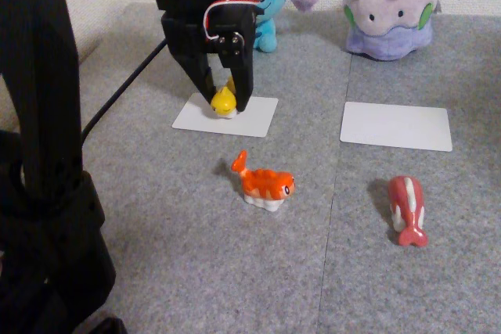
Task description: Wooper wants to eat egg sudhi, and Goomy wants to eat shrimp sushi
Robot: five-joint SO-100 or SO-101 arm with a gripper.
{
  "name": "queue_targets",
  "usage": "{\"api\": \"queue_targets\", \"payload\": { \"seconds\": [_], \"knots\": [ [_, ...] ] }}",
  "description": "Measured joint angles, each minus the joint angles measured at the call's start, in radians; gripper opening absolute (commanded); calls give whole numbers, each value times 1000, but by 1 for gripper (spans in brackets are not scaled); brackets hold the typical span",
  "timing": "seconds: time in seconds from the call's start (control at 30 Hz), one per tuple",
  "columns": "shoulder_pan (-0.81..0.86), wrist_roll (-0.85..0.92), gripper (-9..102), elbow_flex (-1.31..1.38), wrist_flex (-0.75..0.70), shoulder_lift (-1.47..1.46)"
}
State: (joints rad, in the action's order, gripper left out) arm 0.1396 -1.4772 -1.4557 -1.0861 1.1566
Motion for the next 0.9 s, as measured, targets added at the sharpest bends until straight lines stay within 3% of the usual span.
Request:
{"api": "queue_targets", "payload": {
  "seconds": [0.4,0.67,0.9],
  "knots": [
    [-6,-3,33,0,0,0],
    [-15,-3,35,2,-5,21],
    [-46,11,35,2,-143,235]
  ]
}}
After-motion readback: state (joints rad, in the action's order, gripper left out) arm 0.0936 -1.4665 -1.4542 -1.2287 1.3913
